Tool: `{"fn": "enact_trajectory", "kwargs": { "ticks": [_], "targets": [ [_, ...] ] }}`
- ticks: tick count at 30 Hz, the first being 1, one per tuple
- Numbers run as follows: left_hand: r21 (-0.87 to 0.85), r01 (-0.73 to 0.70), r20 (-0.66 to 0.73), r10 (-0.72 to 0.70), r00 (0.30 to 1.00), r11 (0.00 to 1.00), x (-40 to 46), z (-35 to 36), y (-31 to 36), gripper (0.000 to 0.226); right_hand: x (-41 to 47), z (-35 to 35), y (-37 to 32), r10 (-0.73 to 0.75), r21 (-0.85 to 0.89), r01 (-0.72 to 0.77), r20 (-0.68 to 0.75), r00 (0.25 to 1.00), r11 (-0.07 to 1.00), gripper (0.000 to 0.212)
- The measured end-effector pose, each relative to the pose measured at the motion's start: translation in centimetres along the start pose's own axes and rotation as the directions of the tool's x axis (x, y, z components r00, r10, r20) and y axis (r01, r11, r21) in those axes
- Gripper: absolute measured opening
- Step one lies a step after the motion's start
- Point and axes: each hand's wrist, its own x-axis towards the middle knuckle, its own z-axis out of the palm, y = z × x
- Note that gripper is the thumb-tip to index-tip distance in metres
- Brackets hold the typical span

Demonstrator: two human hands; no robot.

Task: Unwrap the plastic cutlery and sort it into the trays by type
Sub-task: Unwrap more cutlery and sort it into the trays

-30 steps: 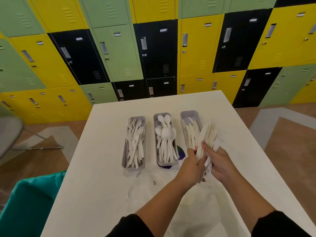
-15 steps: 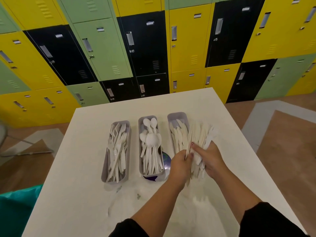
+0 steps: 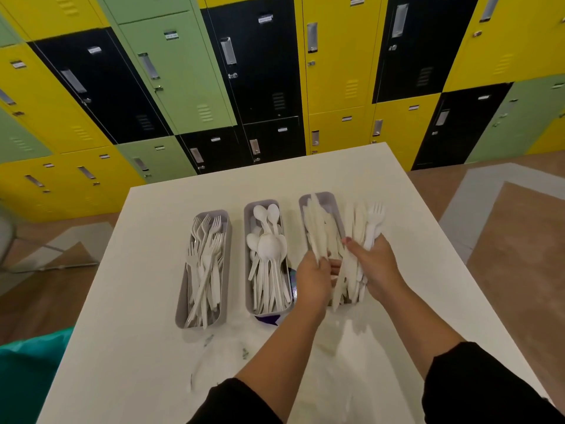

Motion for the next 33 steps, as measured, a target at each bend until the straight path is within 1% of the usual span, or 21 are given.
{"fn": "enact_trajectory", "kwargs": {
  "ticks": [2, 4, 6, 8, 11, 13, 15, 17, 18, 20, 22, 25, 27, 29, 31, 33],
  "targets": [
    [-0.069, 0.023, -0.020, -0.024, 1.000, 0.997, 0.8, -0.4, 0.0, 0.017, 0.2, -0.1, 0.1, -0.018, -0.024, 0.017, -0.056, 0.998, 1.000, 0.037],
    [-0.071, 0.027, -0.024, -0.029, 0.999, 0.997, 1.6, -0.6, -0.2, 0.018, 0.3, -0.2, 0.2, -0.025, -0.038, 0.023, -0.048, 0.999, 0.999, 0.038],
    [-0.064, 0.029, -0.040, -0.032, 0.999, 0.998, 2.0, -0.5, -0.3, 0.015, 0.2, -0.2, 0.2, -0.024, -0.050, 0.022, -0.035, 0.999, 0.998, 0.038],
    [-0.053, 0.030, -0.061, -0.034, 0.998, 0.998, 2.3, -0.3, -0.5, 0.015, 0.0, -0.3, 0.2, -0.031, -0.021, 0.030, -0.030, 0.999, 0.999, 0.036],
    [0.071, 0.017, -0.058, -0.013, 0.998, 0.997, 2.2, 0.2, -0.5, 0.023, -0.4, -0.3, -0.1, -0.052, 0.018, 0.052, -0.010, 0.999, 0.998, 0.034],
    [0.172, -0.039, -0.015, 0.042, 0.999, 0.984, 1.8, 0.6, -0.4, 0.027, -0.6, -0.4, -0.3, -0.052, 0.023, 0.052, 0.009, 0.999, 0.998, 0.032],
    [0.220, -0.100, -0.014, 0.106, 0.994, 0.970, 1.0, 0.9, 0.0, 0.030, -0.7, -0.4, -0.5, -0.042, 0.039, 0.041, 0.025, 0.999, 0.998, 0.031],
    [0.166, -0.137, -0.027, 0.143, 0.989, 0.977, 0.4, 0.9, 0.2, 0.035, -0.9, -0.3, -0.7, -0.039, 0.039, 0.038, 0.034, 0.999, 0.999, 0.032],
    [0.130, -0.151, -0.002, 0.153, 0.988, 0.980, 0.3, 0.9, 0.4, 0.034, -0.9, -0.2, -0.8, -0.042, 0.039, 0.040, 0.038, 0.998, 0.998, 0.032],
    [0.125, -0.146, 0.092, 0.135, 0.987, 0.981, 0.0, 0.9, 0.6, 0.031, -1.1, -0.1, -0.9, -0.039, 0.041, 0.037, 0.042, 0.998, 0.998, 0.031],
    [0.125, -0.137, 0.128, 0.121, 0.984, 0.983, 0.1, 0.6, 0.4, 0.027, -1.1, -0.1, -1.0, -0.014, 0.037, 0.012, 0.050, 0.999, 0.999, 0.028],
    [0.055, -0.103, 0.119, 0.096, 0.988, 0.993, 0.4, -0.1, -0.1, 0.018, -1.2, -0.2, -0.9, 0.026, 0.036, -0.029, 0.091, 0.996, 0.999, 0.028],
    [-0.021, -0.047, 0.118, 0.050, 0.992, 0.999, 0.3, -0.5, -0.3, 0.010, -1.2, -0.2, -0.8, 0.033, 0.027, -0.035, 0.090, 0.995, 0.999, 0.029],
    [-0.087, -0.011, 0.116, 0.021, 0.993, 0.996, 0.3, -0.6, -0.4, 0.007, -1.2, -0.2, -0.7, 0.029, 0.023, -0.031, 0.075, 0.997, 0.999, 0.030],
    [-0.103, 0.000, 0.137, 0.014, 0.991, 0.995, 0.2, -0.7, -0.4, 0.006, -1.2, -0.1, -0.7, 0.024, 0.029, -0.026, 0.060, 0.998, 0.999, 0.030],
    [-0.089, 0.015, 0.193, 0.002, 0.981, 0.996, 0.1, -0.9, -0.2, 0.005, -1.2, -0.2, -0.6, 0.022, 0.021, -0.023, 0.052, 0.998, 1.000, 0.030]
  ]
}}
